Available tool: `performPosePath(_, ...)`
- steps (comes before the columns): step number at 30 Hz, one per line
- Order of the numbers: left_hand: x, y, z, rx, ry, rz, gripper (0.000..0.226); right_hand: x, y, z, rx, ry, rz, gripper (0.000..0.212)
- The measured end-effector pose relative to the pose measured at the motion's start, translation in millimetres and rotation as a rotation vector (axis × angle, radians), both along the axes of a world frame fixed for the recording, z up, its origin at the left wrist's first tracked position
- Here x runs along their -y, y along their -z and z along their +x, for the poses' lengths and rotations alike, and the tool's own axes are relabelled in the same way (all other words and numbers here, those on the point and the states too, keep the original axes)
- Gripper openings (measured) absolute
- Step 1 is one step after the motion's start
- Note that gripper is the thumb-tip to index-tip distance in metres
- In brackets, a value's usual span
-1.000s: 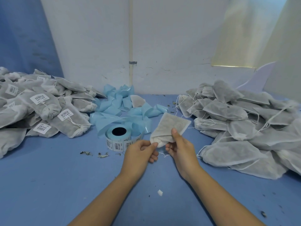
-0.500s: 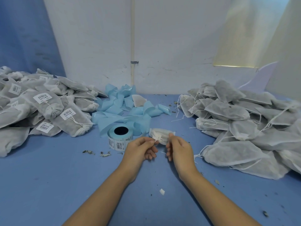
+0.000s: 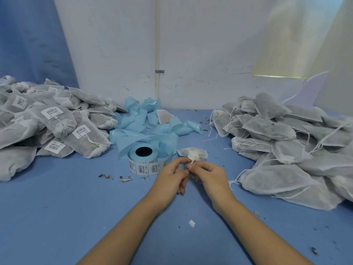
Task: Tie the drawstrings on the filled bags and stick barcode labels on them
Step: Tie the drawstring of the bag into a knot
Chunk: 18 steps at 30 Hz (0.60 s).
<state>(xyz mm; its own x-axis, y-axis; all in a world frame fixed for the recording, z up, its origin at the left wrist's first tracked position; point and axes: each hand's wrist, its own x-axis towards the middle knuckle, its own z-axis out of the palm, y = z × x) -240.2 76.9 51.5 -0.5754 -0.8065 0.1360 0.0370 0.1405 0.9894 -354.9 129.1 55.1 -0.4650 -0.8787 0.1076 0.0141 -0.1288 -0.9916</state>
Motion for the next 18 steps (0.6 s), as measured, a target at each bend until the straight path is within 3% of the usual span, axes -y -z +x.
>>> performPosePath(9, -3, -8, -8, 0.018, 0.02, 0.153, 0.034, 4, 0, -7, 0.216, 0.119, 0.032, 0.013)
performPosePath(15, -9, 3, -5, 0.131, -0.151, -0.148, 0.011, 2, -2, -15, 0.315, -0.014, 0.007, 0.011)
performPosePath(18, -8, 7, -4, 0.185, -0.268, -0.254, 0.012, 0, -4, -18, 0.352, -0.101, -0.011, 0.013)
